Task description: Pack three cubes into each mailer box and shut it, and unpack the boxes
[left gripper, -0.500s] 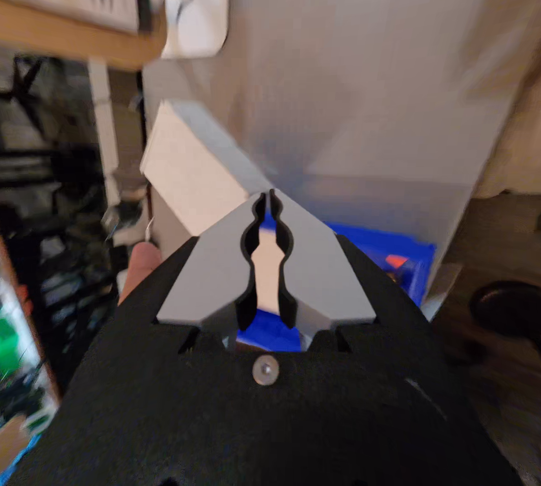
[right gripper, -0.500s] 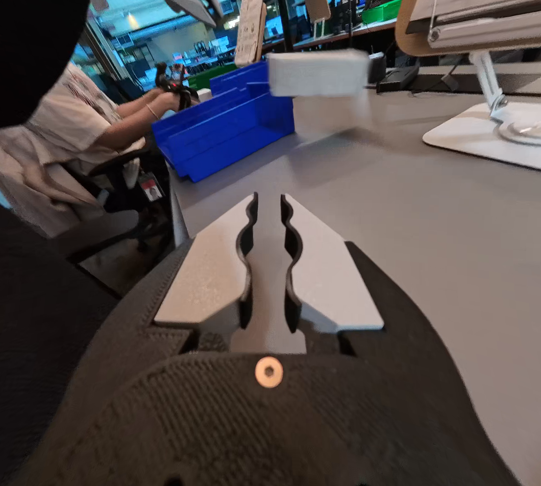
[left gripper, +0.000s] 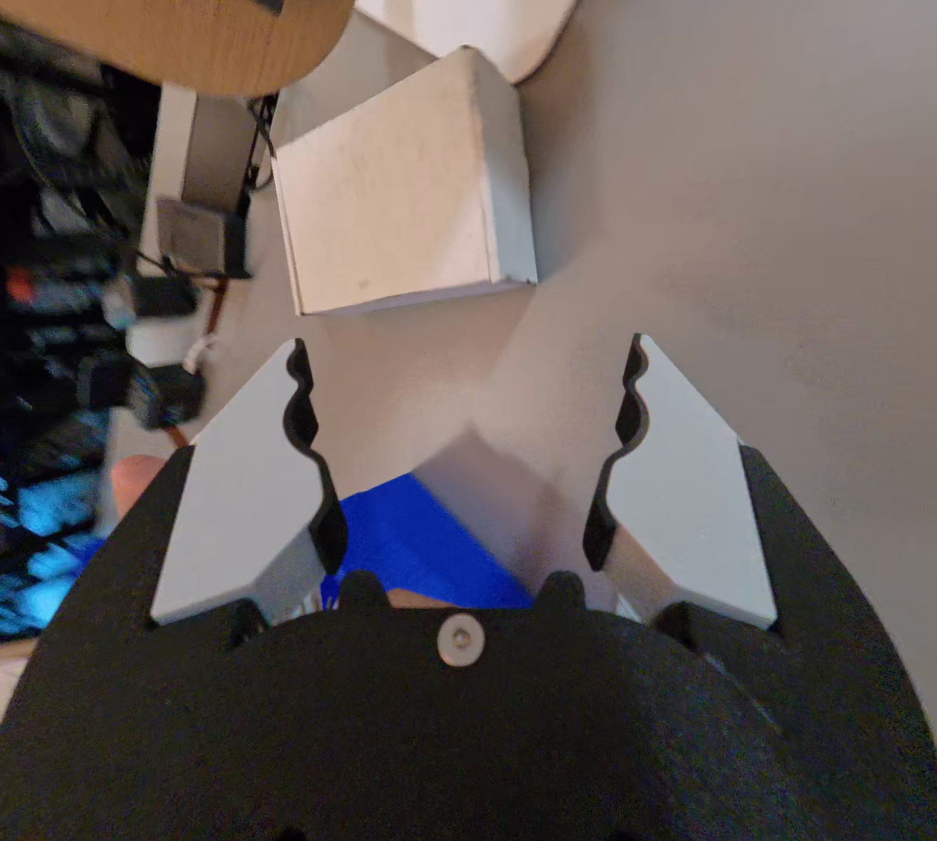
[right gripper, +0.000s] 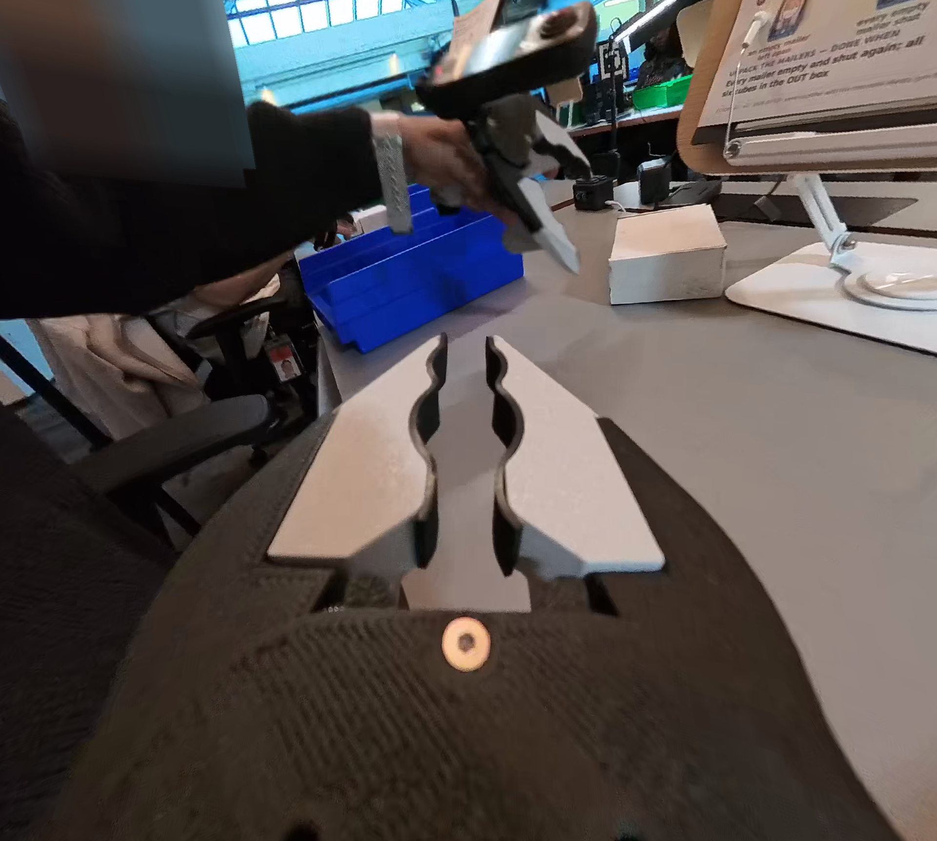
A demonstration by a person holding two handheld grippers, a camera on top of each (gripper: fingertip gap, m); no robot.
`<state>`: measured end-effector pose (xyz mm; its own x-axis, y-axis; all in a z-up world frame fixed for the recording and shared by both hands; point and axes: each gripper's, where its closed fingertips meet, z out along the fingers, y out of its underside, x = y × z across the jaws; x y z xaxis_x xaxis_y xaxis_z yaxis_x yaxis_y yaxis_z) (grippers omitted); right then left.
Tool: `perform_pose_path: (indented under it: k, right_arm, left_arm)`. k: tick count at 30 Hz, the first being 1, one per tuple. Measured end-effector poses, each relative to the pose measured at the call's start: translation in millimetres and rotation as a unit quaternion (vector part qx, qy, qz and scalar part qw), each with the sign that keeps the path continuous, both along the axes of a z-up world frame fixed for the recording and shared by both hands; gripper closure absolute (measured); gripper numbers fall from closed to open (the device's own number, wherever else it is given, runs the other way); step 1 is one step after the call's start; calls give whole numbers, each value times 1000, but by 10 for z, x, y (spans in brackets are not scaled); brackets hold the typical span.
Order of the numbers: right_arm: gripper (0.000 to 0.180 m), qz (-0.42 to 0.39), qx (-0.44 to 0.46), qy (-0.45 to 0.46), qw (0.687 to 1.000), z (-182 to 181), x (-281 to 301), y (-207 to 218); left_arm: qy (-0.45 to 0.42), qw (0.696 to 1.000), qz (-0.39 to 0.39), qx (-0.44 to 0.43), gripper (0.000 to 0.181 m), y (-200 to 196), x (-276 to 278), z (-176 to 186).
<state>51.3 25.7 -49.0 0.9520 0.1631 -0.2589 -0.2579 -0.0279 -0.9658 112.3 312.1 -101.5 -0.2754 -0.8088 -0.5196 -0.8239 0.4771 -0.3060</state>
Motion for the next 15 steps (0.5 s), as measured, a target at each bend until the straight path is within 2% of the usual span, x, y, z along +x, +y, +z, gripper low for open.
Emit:
perform_pose_path:
  k: [2, 4, 7, 10, 13, 15]
  right_arm:
    - [166, -4, 1, 9, 1000, 0, 30, -15]
    - [166, -10, 1, 14, 1000, -4, 69, -32]
    - [166, -19, -2, 25, 999, -31, 137, -53]
    - [165, -29, -7, 44, 999, -69, 217, -77]
    - [164, -36, -4, 78, 996, -88, 291, -112]
    - [163, -37, -1, 105, 994, -95, 328, -139]
  left_arm:
    - [-47, 994, 91, -43, 60, 120, 188, -165]
    - [-124, 979, 145, -67, 72, 223, 412, -215]
    - [-186, 977, 98, -35, 97, 226, 652, -275]
    - [-128, 988, 80, -15, 130, 147, 584, -533]
    - [-120, 990, 67, -29, 133, 37, 445, -544]
    - [-103, 991, 60, -68, 135, -104, 277, -529]
